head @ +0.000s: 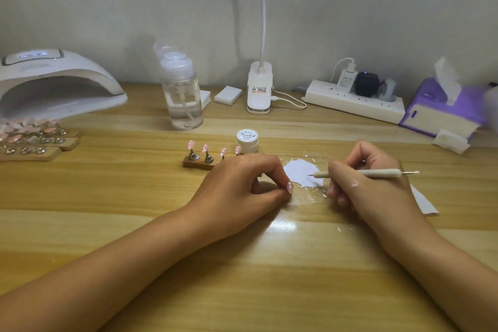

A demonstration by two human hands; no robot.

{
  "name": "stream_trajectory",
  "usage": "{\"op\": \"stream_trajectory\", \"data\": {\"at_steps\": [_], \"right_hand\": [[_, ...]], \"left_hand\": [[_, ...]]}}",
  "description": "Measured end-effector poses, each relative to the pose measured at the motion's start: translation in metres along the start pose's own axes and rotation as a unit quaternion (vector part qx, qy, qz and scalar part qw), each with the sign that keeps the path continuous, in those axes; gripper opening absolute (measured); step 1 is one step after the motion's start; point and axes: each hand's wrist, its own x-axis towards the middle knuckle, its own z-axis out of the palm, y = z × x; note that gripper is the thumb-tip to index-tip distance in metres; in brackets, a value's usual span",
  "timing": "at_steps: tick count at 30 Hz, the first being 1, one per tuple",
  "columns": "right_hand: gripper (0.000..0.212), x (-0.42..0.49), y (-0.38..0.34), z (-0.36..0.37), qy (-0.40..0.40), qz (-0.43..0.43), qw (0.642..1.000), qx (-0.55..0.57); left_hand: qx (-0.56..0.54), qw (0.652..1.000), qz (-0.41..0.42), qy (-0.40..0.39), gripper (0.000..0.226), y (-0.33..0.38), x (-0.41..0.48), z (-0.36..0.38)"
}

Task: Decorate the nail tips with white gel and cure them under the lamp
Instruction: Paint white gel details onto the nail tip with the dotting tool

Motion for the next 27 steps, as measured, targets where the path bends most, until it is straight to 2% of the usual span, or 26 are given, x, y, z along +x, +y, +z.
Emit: {"op": "stream_trajectory", "data": {"at_steps": [5, 8, 11, 14, 22, 25, 27], "right_hand": [[0.027, 0.0019, 0.0018, -0.0009, 0.011, -0.002, 1.000, -0.025], [0.024, 0.0024, 0.0005, -0.0005, -0.011, -0.005, 0.998, -0.060], [0.025, 0.0048, 0.0009, -0.0019, 0.015, -0.011, 0.998, -0.058], [0.027, 0.0039, 0.0011, -0.0001, -0.010, -0.015, 0.995, -0.095], [0.026, 0.0052, 0.0010, -0.0011, 0.008, -0.019, 0.996, -0.089], [0.031, 0.0070, 0.0017, -0.0021, -0.012, -0.010, 0.995, -0.095], [0.028, 0.0090, 0.0025, -0.0034, -0.004, -0.001, 0.998, -0.066]], "left_hand": [[-0.002, 1.000, 0.003, -0.003, 0.017, 0.0004, 0.0006, -0.0005], [-0.003, 1.000, 0.006, -0.005, 0.015, 0.0002, 0.0016, -0.0011], [-0.002, 1.000, 0.010, -0.004, 0.013, 0.0007, 0.0016, -0.0015], [0.000, 1.000, 0.011, -0.003, 0.013, 0.0007, 0.0022, -0.0011], [0.003, 1.000, 0.012, -0.002, 0.014, 0.0010, 0.0017, -0.0013], [0.002, 1.000, 0.016, -0.003, 0.014, 0.0009, 0.0023, -0.0010], [0.001, 1.000, 0.018, -0.002, 0.016, 0.0009, 0.0028, -0.0009]]}}
